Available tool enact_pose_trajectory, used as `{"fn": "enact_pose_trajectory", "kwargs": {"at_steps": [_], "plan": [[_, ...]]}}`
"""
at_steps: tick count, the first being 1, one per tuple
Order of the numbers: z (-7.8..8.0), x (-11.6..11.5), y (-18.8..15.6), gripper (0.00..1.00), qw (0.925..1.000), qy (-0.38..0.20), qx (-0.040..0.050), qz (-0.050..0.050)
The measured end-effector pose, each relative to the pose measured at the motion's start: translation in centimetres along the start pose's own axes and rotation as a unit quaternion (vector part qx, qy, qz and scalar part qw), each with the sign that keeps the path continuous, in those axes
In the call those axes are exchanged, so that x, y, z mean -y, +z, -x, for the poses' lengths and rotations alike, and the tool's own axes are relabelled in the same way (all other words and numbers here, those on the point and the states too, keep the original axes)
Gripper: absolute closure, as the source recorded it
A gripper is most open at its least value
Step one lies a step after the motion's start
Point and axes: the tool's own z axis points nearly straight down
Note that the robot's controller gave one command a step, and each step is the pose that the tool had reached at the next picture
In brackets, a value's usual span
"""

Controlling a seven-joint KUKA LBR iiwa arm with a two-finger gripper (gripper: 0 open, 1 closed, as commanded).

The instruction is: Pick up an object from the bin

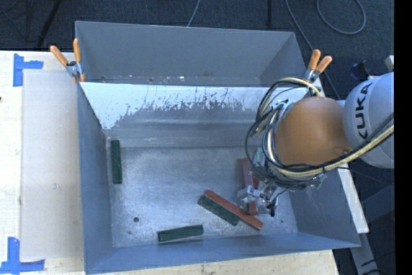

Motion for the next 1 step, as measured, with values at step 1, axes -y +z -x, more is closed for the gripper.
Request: {"fn": "enact_pose_trajectory", "kwargs": {"at_steps": [1], "plan": [[0.25,0.12,0.01,0.00,1.0000,-0.002,0.0016,-0.001]]}}
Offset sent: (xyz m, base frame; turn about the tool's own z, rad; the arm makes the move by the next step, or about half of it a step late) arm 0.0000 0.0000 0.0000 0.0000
